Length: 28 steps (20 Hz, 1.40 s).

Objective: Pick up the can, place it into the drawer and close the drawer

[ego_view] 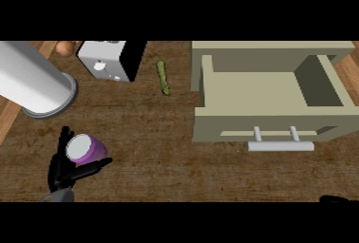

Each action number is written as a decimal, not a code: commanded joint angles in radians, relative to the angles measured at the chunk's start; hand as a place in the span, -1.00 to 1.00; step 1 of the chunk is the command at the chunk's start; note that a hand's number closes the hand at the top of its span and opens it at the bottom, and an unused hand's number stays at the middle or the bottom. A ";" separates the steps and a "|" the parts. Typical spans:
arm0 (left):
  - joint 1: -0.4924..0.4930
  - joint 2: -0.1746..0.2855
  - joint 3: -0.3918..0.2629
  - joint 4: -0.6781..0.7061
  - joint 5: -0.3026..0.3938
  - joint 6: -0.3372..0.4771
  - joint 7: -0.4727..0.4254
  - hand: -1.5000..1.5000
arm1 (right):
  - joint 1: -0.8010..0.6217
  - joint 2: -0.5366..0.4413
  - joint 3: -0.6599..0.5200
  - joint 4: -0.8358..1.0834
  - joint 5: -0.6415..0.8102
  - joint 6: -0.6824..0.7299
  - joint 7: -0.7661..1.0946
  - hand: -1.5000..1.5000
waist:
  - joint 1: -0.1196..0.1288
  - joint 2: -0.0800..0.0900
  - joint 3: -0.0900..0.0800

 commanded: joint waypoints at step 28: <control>-0.487 -0.116 -0.076 0.296 -0.003 -0.042 -0.059 1.00 | -0.031 0.002 -0.025 0.002 0.028 -0.002 -0.001 -1.00 | -0.004 0.001 0.000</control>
